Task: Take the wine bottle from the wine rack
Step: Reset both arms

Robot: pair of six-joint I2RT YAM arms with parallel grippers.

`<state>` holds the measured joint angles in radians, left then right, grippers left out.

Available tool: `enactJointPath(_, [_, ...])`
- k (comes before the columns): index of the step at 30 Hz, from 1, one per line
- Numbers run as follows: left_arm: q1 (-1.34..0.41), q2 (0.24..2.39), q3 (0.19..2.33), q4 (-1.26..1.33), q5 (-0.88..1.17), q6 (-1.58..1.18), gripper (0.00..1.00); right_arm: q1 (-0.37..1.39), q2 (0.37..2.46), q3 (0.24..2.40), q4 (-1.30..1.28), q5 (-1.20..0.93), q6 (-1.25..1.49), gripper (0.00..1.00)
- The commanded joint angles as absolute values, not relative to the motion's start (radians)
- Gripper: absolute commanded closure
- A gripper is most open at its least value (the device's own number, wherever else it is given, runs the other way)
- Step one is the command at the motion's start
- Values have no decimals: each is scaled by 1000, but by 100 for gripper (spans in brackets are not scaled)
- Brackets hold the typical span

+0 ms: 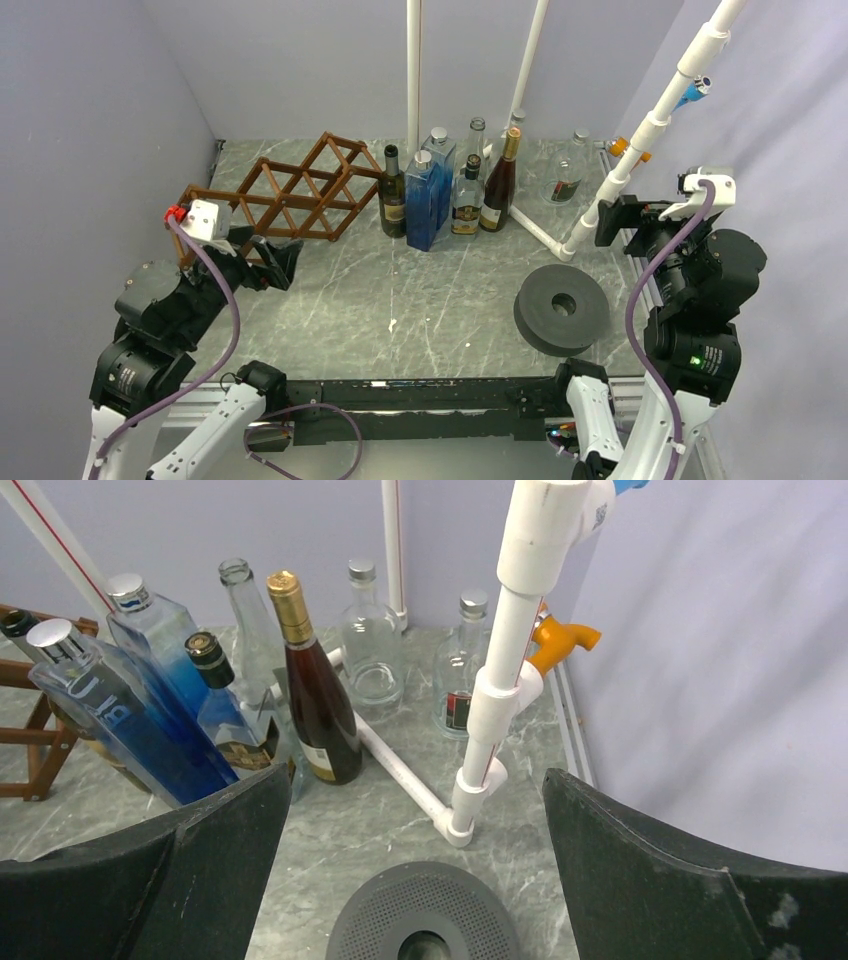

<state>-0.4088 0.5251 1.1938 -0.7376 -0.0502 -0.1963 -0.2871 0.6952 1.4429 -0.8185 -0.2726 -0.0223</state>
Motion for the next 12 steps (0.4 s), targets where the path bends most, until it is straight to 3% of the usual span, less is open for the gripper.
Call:
enactJointPath(1, [-405, 538, 1192, -696, -32, -182, 1, -308, 706, 1479, -802, -291, -2, 0])
enactJointPath(12, [-405, 530, 1161, -668, -24, -180, 1, -333, 714, 1483, -808, -349, 27, 0])
